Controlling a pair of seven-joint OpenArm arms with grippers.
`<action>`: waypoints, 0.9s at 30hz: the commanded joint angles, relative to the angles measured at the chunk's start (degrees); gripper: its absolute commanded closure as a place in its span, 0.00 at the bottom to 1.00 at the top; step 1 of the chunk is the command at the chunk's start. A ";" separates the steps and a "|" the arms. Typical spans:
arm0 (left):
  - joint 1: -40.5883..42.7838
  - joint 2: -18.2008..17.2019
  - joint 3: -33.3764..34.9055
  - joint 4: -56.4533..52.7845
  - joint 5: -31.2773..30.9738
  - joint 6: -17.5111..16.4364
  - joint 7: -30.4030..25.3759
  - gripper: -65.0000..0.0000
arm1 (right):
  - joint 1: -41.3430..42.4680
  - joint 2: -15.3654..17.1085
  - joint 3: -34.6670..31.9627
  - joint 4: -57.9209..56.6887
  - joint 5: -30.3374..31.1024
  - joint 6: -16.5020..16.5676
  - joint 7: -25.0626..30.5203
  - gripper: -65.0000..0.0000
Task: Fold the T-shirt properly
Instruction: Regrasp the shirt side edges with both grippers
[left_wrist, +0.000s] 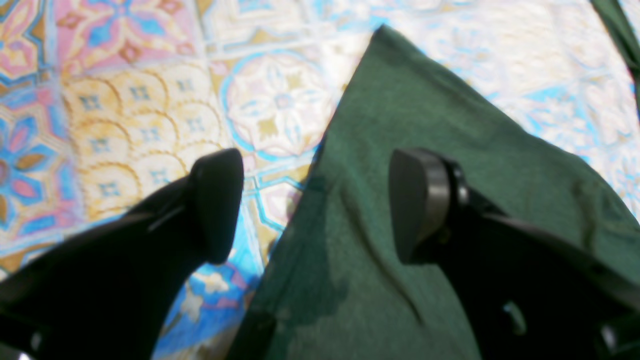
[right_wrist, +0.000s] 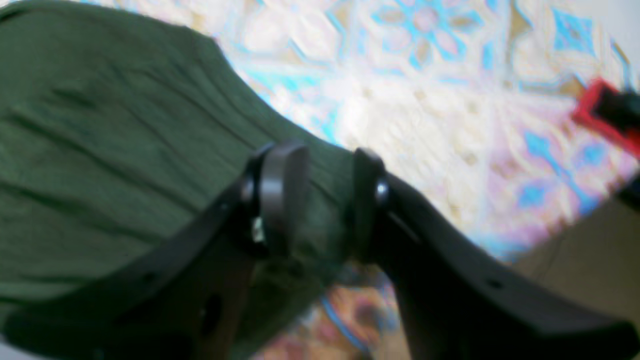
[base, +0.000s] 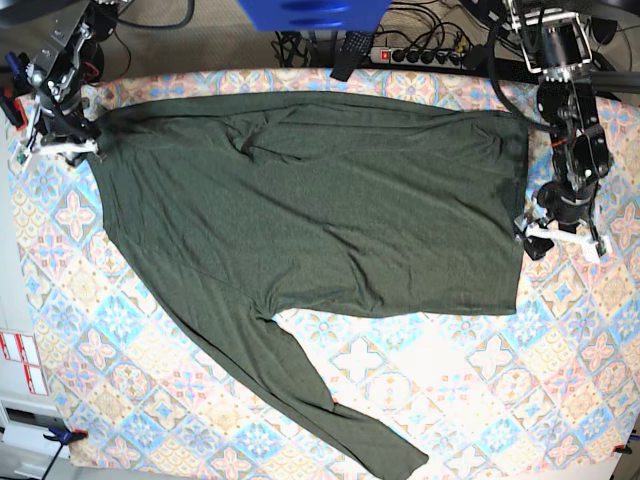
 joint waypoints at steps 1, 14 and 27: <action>-2.74 -0.95 -0.25 -0.89 -0.50 -0.50 -1.21 0.30 | 0.19 0.79 0.24 0.98 0.16 0.27 1.13 0.70; -21.38 -0.95 4.05 -24.98 -0.50 -0.59 -3.32 0.30 | 2.12 0.79 -5.83 6.69 0.16 0.27 1.04 0.70; -28.58 2.92 4.14 -40.54 6.10 -0.68 -10.62 0.31 | 2.12 0.79 -7.94 8.89 0.16 0.27 1.04 0.70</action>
